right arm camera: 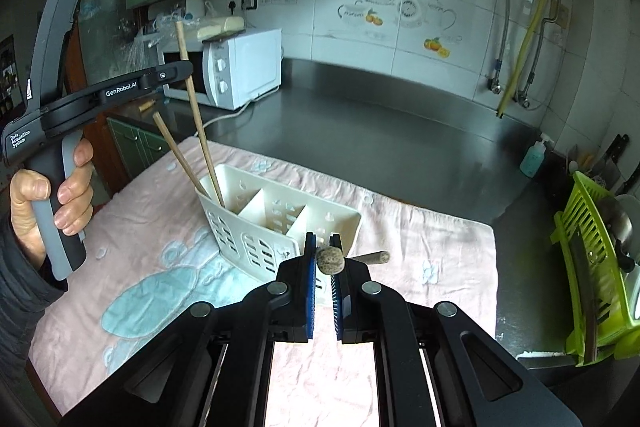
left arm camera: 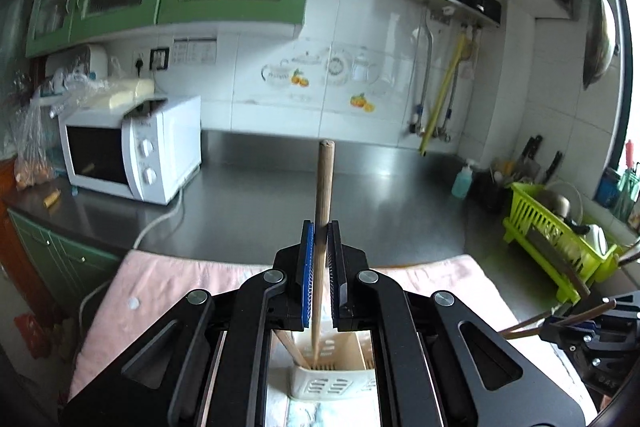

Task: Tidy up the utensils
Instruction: 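Lower both chopsticks into the holder and open both tools, then move both open tools back over the remaining chopsticks, then close the left tool on a chopstick while the right tool grasps another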

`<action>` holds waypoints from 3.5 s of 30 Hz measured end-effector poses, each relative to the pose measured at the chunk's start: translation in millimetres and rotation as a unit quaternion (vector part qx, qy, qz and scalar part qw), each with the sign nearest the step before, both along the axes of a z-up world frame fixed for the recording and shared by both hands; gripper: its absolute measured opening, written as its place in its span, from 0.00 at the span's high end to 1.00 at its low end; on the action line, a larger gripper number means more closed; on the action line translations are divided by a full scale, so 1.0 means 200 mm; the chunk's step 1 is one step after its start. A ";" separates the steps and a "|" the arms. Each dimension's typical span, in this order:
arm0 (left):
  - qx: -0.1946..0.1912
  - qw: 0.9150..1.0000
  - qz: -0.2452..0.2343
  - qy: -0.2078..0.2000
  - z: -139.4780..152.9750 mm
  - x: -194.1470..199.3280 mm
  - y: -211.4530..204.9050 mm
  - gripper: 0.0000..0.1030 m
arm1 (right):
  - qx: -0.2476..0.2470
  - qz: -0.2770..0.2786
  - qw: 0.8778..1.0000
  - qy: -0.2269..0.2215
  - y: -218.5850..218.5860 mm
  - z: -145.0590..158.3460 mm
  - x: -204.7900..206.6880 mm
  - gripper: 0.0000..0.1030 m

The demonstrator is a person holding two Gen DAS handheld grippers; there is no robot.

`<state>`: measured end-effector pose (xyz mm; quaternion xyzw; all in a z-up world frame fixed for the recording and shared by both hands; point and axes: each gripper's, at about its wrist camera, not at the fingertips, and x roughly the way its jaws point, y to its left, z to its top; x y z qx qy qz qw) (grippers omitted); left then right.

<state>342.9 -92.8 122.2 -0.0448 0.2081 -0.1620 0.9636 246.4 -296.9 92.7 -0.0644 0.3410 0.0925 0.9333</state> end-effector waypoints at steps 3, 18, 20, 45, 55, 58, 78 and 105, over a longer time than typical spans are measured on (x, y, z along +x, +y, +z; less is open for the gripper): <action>0.005 1.000 -0.002 0.010 -0.04 0.01 0.00 0.94 | -0.006 -0.001 1.000 0.010 0.01 -0.02 0.04 0.93; 0.008 1.000 -0.014 0.006 -0.01 -0.23 0.05 0.85 | 0.018 -0.023 0.999 -0.029 -0.02 0.05 -0.10 0.80; 0.007 1.000 -0.016 0.009 -0.01 -0.31 0.08 0.85 | 0.023 -0.026 0.999 -0.037 -0.02 0.06 -0.18 0.80; 0.067 0.988 -0.079 0.116 -0.68 -1.21 0.29 0.84 | 0.089 -0.057 0.993 0.053 0.18 -0.66 -0.99 0.80; 0.104 0.961 -0.167 0.193 -1.02 -1.28 0.17 0.84 | 0.098 -0.067 0.989 0.084 0.21 -0.82 -1.05 0.80; 0.112 0.955 -0.181 0.206 -1.08 -1.29 0.14 0.84 | 0.101 -0.067 0.988 0.090 0.21 -0.85 -1.05 0.80; 0.133 0.949 -0.179 0.221 -1.17 -1.26 0.10 0.82 | 0.106 -0.072 0.986 0.109 0.21 -0.93 -1.05 0.80; 0.151 0.953 -0.161 0.209 -1.21 -1.28 0.05 0.88 | 0.109 -0.077 0.983 0.126 0.21 -1.00 -1.05 0.80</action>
